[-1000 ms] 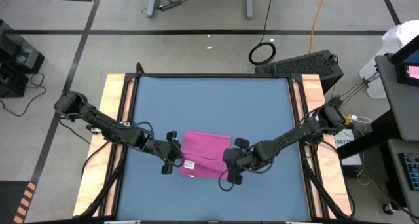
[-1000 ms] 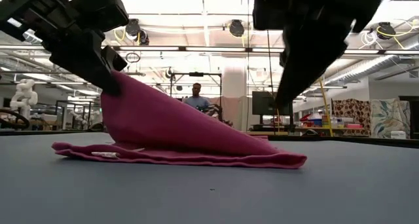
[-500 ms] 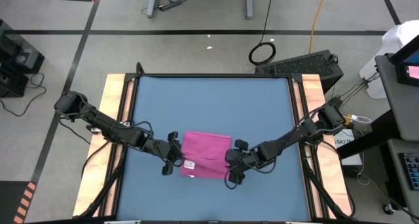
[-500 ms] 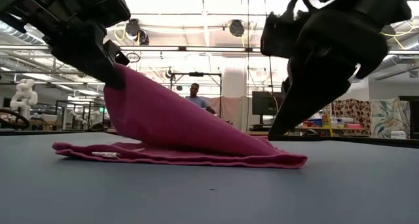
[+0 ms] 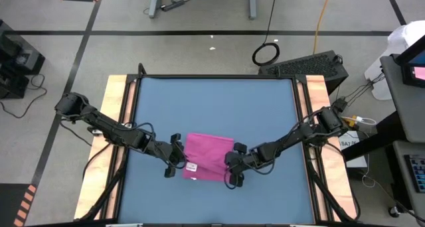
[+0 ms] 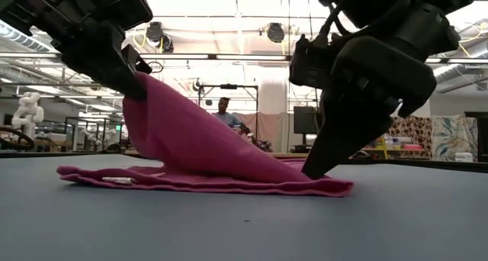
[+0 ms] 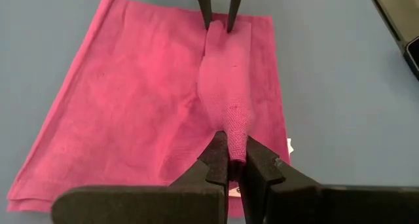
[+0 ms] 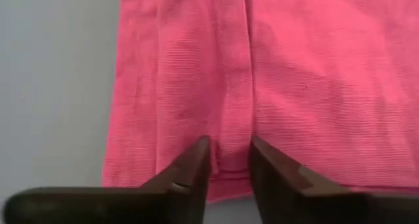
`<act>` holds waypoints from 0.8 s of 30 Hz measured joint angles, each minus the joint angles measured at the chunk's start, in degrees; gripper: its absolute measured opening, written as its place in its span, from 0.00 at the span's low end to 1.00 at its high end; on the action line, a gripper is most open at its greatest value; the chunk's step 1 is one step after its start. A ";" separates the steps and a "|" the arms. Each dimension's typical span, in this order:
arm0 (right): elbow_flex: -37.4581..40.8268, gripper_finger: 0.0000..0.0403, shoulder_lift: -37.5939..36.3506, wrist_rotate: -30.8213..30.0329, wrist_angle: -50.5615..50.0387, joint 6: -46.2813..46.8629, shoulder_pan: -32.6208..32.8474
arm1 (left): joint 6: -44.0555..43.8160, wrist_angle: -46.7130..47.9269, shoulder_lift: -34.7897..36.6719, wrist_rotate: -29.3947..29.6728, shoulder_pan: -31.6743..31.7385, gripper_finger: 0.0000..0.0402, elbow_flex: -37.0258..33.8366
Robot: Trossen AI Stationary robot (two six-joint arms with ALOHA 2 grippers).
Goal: Roll towel
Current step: Fold the light red towel
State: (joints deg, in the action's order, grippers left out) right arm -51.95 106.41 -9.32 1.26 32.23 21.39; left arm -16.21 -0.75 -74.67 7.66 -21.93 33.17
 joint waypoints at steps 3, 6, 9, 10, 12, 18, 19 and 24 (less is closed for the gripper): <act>0.01 0.12 -0.37 0.23 -0.24 -0.33 -0.04 | 0.01 0.03 0.00 0.02 -0.01 0.05 0.00; 0.14 0.03 -2.02 1.20 -1.89 -1.10 0.02 | 0.26 -0.26 0.00 0.02 -0.18 0.05 0.00; 0.14 0.02 -4.57 2.52 -3.67 -1.75 0.02 | 0.42 -0.26 0.00 0.00 -0.24 0.05 0.00; 0.14 0.03 -5.54 2.74 -4.49 -1.69 0.02 | 0.42 -0.26 0.00 0.00 -0.22 0.05 0.00; 0.12 0.05 -7.32 3.01 -6.27 -1.66 0.04 | 0.48 -0.29 0.00 0.00 -0.24 0.05 0.00; 0.10 0.07 -10.40 3.85 -8.47 -1.67 0.04 | 1.42 -1.11 0.00 0.02 -0.22 0.05 0.00; 0.07 0.08 -10.40 3.74 -8.39 -1.89 0.04 | 1.55 -1.20 0.00 0.02 -0.22 0.05 0.00; 0.07 0.11 -9.93 3.72 -9.15 -2.84 0.04 | 1.60 -2.01 0.00 0.02 -0.22 0.05 0.00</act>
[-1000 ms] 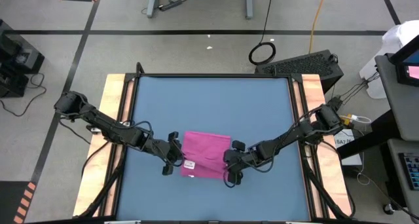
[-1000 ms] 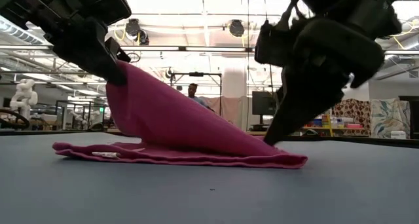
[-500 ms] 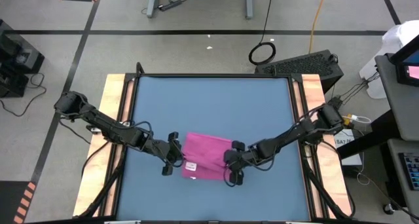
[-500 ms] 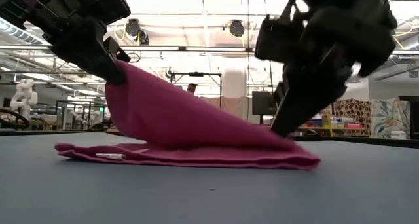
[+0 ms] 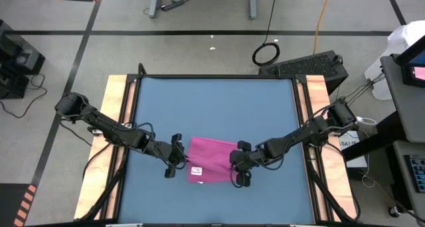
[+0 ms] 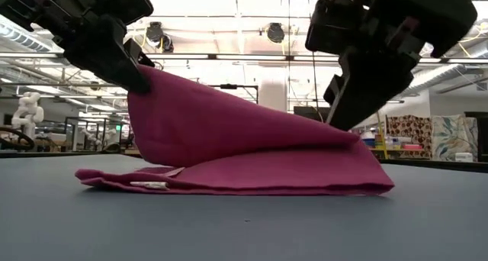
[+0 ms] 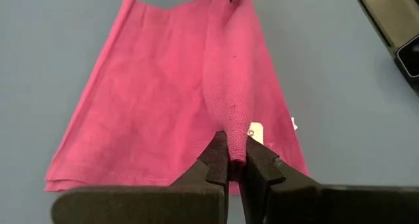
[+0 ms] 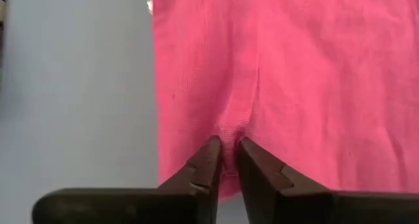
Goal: Roll towel
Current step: Fold the light red towel
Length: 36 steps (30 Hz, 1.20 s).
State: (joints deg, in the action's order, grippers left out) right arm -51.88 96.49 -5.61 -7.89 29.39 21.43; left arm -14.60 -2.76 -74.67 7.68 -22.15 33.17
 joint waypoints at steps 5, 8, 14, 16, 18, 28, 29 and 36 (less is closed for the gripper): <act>0.00 0.09 0.03 -0.21 0.18 0.88 0.00 | -0.01 -0.34 0.00 0.00 0.00 0.05 0.00; 0.00 0.09 0.05 -0.49 0.40 1.22 0.01 | 0.14 -0.71 0.00 0.00 0.00 0.05 0.00; 0.00 0.20 0.05 -0.05 0.36 -0.11 0.02 | 0.30 -1.64 0.00 0.00 0.00 0.05 0.00; 0.00 0.21 0.05 -0.07 0.32 -0.03 0.02 | 0.26 -1.65 0.00 0.00 0.00 0.05 0.00; 0.00 0.19 0.03 -0.07 0.36 0.24 0.02 | 0.10 -1.64 0.00 0.00 0.00 0.05 0.00; 0.00 0.12 1.21 -1.47 0.11 6.73 0.04 | -0.01 -1.56 0.00 0.00 0.00 0.05 0.00; 0.00 0.16 1.91 -1.83 0.36 7.31 0.00 | -0.01 -1.53 0.00 0.00 0.00 0.05 0.00; 0.00 0.42 7.22 0.64 6.54 3.53 -0.30 | -0.03 -1.42 0.00 0.00 0.00 0.05 0.00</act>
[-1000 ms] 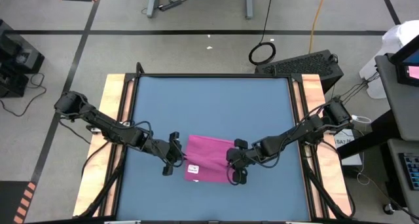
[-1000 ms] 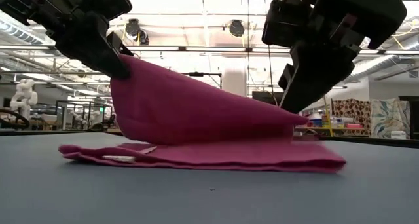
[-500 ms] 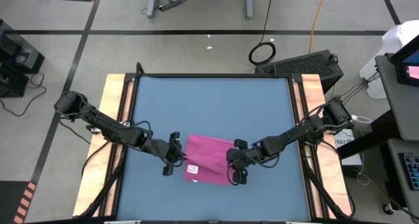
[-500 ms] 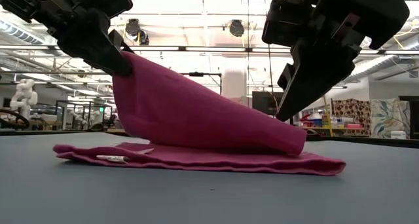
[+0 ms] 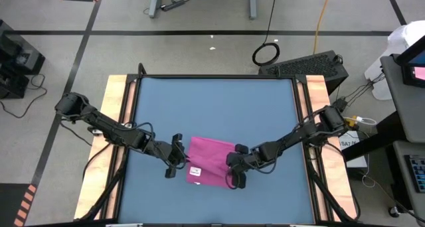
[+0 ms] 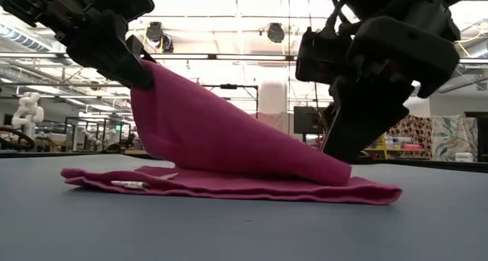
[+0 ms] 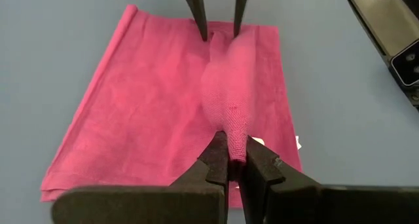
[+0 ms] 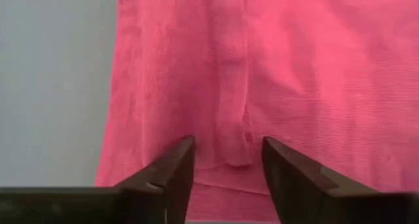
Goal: Roll towel
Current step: Fold the light red towel
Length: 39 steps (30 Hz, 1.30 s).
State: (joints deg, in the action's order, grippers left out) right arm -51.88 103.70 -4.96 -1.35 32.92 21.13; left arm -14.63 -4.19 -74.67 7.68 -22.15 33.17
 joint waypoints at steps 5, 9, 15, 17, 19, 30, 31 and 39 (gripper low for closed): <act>0.00 0.31 0.57 0.62 0.52 -0.51 -0.18 | 0.00 0.20 0.00 0.00 0.00 0.05 0.00; 0.00 0.12 0.04 0.58 0.29 -0.99 -0.20 | 0.00 0.20 0.00 0.00 0.00 0.05 0.00; 0.00 0.03 -1.28 0.93 -1.44 -1.04 -0.18 | 0.15 0.11 0.00 0.00 0.00 0.05 0.00; 0.00 0.04 -2.58 1.72 -3.11 -1.04 -0.20 | 0.36 -0.22 0.00 0.02 0.00 0.05 0.00; 0.00 0.02 -4.48 1.74 -6.11 -0.91 -0.20 | 0.47 -0.69 0.00 0.30 0.00 0.05 0.00; -3.39 0.00 -21.10 -14.54 -31.66 -1.28 -1.67 | 10.59 -10.08 0.00 11.55 0.20 0.05 0.00; -3.97 0.00 -22.42 -16.86 -33.18 -2.03 -2.16 | 11.85 -11.34 0.00 13.43 0.45 0.05 0.00; -7.27 0.00 -31.20 -29.08 -37.81 -11.26 -6.76 | 22.88 -24.39 0.21 17.25 5.05 0.05 0.00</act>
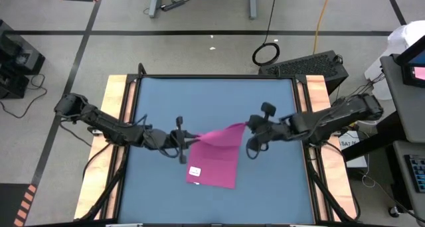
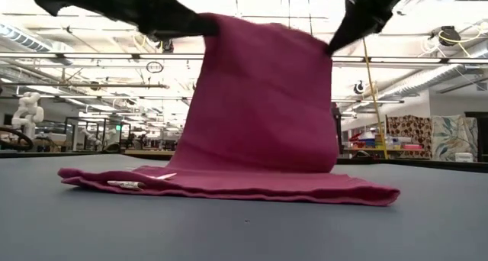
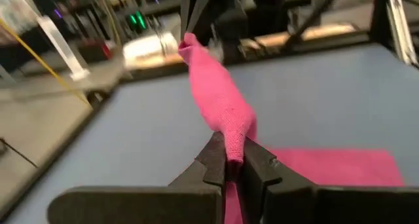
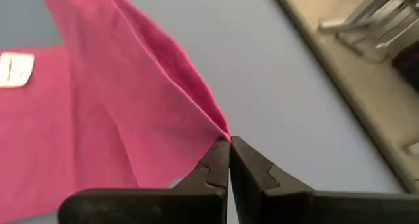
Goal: Roll towel
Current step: Fold the light red towel
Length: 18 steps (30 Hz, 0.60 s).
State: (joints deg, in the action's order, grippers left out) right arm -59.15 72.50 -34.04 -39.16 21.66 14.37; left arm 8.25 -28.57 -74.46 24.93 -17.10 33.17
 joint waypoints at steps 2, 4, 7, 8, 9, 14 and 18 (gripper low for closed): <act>-0.96 0.00 -1.48 -0.41 0.04 -2.22 -1.27 | 1.96 -2.24 0.00 0.02 1.37 0.05 0.04; -1.85 0.00 -2.49 -0.38 -0.18 -3.74 -2.10 | 2.95 -3.36 0.01 0.02 2.58 0.05 0.04; -3.07 0.00 -3.22 0.17 -0.15 -4.42 -2.40 | 2.67 -2.46 0.48 0.11 3.55 0.05 0.04; -3.21 0.00 -3.29 1.48 -0.05 -4.31 -2.26 | 2.59 -1.61 0.51 0.05 3.67 0.05 0.06; -3.22 0.00 -3.31 3.28 -0.02 -3.62 -2.04 | 2.25 -0.13 0.51 -0.02 3.67 0.05 0.09; -3.21 0.00 -1.65 9.21 -0.97 3.16 0.50 | -1.03 7.06 0.48 -0.45 3.60 0.05 0.09; -3.20 0.00 0.80 10.60 -1.47 8.20 3.63 | -3.51 11.91 0.46 -1.04 3.45 0.05 0.09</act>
State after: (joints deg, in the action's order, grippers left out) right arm -62.35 73.30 -23.44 -40.63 29.86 17.99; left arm 4.74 -16.66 -74.00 23.89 -13.65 33.26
